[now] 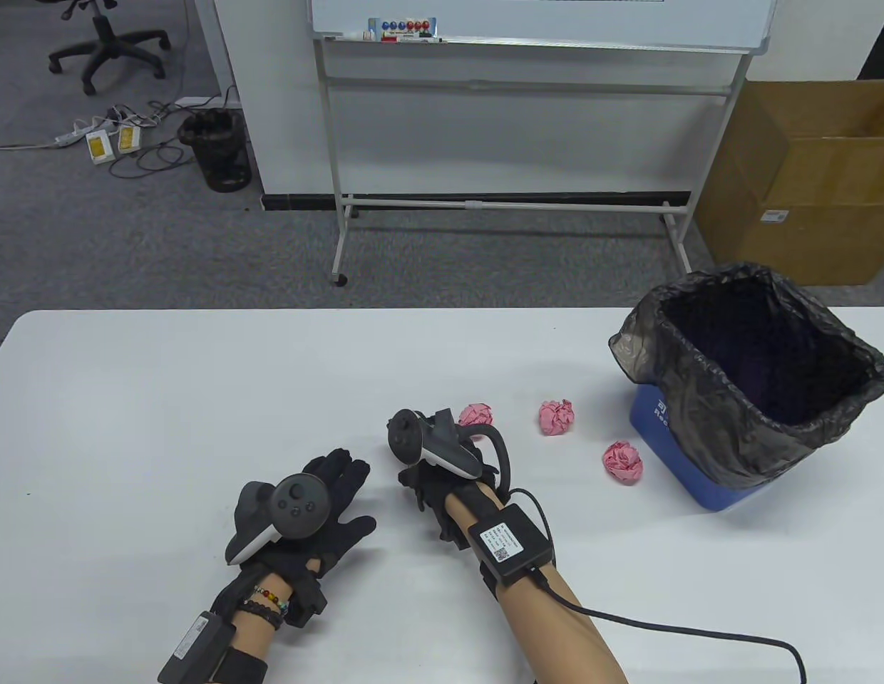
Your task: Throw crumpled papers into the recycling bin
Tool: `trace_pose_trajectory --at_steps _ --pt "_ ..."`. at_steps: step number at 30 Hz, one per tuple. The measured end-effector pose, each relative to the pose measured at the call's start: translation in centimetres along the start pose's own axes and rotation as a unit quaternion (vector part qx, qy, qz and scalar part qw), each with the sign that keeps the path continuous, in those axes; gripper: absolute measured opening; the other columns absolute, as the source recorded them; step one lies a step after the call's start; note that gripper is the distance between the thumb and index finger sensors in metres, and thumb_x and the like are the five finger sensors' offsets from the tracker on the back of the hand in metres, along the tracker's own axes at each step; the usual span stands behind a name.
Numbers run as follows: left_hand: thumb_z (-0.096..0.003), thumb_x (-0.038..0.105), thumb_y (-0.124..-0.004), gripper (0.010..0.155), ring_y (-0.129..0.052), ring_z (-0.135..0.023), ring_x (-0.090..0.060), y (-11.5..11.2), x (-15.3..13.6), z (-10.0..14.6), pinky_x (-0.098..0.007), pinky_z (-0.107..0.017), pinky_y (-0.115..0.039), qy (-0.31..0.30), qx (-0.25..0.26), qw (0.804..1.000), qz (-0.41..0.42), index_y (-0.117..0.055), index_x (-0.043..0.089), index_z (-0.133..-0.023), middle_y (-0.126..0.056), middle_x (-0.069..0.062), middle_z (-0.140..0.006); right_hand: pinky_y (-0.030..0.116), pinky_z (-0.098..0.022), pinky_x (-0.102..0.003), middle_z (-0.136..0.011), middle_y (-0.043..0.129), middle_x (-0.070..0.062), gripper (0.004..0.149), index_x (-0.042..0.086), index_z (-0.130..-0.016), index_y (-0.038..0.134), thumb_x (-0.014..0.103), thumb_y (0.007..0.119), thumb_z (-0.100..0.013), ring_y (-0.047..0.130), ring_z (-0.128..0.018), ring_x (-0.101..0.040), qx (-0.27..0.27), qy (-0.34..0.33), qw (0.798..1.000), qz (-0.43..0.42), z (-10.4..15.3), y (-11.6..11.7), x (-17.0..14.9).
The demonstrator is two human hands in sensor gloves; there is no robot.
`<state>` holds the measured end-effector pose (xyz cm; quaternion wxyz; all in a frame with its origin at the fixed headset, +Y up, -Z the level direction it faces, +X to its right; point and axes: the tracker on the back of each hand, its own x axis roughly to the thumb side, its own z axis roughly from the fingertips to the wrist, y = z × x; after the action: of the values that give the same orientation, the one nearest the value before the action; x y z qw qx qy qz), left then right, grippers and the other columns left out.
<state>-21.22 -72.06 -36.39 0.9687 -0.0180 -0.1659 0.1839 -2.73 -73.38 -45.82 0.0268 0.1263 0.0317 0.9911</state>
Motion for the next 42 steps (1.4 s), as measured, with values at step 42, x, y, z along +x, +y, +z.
trace_pose_trajectory --at_steps 42 --pt "-0.0449 0.051 -0.083 0.077 -0.048 -0.111 -0.044 -0.4 0.5 -0.2 -0.063 -0.076 -0.051 -0.008 -0.009 1.0 -0.003 -0.053 0.023 -0.11 -0.043 -0.013 -0.122 0.095 -0.048 -0.026 -0.09 0.094 -0.004 0.066 0.027 -0.091 0.081 0.038 0.099 -0.029 0.105 -0.073 -0.026 0.145 0.095 0.967 -0.186 8.8 -7.5 -14.0"
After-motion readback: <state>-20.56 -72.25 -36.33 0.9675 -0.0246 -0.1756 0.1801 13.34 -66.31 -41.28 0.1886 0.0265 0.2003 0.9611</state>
